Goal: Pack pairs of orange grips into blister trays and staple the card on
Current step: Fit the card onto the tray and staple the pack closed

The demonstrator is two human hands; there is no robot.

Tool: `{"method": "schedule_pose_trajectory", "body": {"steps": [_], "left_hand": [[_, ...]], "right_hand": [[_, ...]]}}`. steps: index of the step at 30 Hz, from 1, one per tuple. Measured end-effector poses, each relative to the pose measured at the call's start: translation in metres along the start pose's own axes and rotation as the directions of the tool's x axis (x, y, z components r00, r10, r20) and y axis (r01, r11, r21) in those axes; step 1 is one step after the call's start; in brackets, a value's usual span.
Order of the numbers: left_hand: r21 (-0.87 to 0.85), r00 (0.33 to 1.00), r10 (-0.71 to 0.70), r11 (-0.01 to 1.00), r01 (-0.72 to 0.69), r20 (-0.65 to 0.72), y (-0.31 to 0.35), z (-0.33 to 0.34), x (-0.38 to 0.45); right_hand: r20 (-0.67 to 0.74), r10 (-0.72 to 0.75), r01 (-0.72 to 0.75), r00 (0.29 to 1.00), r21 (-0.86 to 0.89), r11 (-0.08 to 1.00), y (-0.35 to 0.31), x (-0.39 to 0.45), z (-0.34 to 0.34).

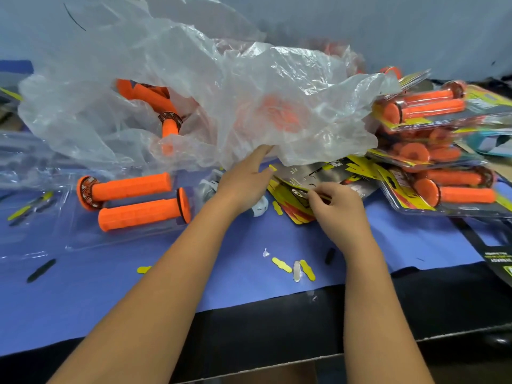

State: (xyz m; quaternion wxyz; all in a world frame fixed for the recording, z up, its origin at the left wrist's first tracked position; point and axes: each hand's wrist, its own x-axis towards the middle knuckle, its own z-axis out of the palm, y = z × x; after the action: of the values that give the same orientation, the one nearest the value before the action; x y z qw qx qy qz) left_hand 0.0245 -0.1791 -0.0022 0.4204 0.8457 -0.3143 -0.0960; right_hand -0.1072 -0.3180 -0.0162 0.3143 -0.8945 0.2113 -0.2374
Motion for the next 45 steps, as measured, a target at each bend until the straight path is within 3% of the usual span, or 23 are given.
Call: {"method": "schedule_pose_trajectory", "body": {"steps": [6, 10, 14, 20, 23, 26, 34, 41, 45], "left_hand": [[-0.162, 1.000, -0.007, 0.987, 0.004, -0.021, -0.001, 0.001, -0.009], [-0.338, 0.995, 0.093, 0.938, -0.080, 0.024, 0.001, -0.004, -0.019], [-0.272, 0.982, 0.181, 0.949, -0.159, 0.058, -0.002, -0.011, -0.023], [-0.276, 0.986, 0.146, 0.954, -0.119, 0.081, 0.002, -0.017, -0.023], [-0.256, 0.983, 0.147, 0.960, -0.116, 0.107, 0.003, -0.019, -0.024], [-0.222, 0.982, 0.137, 0.969, -0.105, 0.130, 0.003, -0.023, -0.024], [-0.022, 0.952, 0.270, 0.963, -0.270, 0.143, 0.013, -0.010, -0.029], [0.069, 0.963, 0.209, 0.972, -0.223, 0.172, 0.014, -0.012, -0.018], [0.014, 0.989, 0.141, 0.990, -0.142, 0.040, 0.008, -0.012, -0.013]], "right_hand": [[0.098, 0.026, -0.059, 0.995, 0.345, 0.937, 0.001, 0.000, -0.006], [0.141, 0.025, -0.091, 0.990, 0.483, 0.871, -0.006, 0.000, 0.000], [0.180, 0.035, -0.131, 0.983, 0.553, 0.823, -0.011, 0.000, 0.004], [0.264, 0.067, -0.243, 0.962, 0.723, 0.647, -0.011, -0.002, -0.005], [0.278, 0.114, -0.285, 0.954, 0.719, 0.634, -0.009, -0.002, -0.008], [0.210, 0.085, -0.209, 0.974, 0.694, 0.689, -0.006, -0.003, -0.009], [0.105, 0.065, -0.119, 0.992, 0.673, 0.730, -0.010, -0.001, 0.002], [0.100, 0.086, -0.130, 0.991, 0.631, 0.765, -0.009, -0.001, 0.004], [0.027, 0.003, -0.019, 1.000, 0.619, 0.785, -0.011, -0.005, -0.002]]}}
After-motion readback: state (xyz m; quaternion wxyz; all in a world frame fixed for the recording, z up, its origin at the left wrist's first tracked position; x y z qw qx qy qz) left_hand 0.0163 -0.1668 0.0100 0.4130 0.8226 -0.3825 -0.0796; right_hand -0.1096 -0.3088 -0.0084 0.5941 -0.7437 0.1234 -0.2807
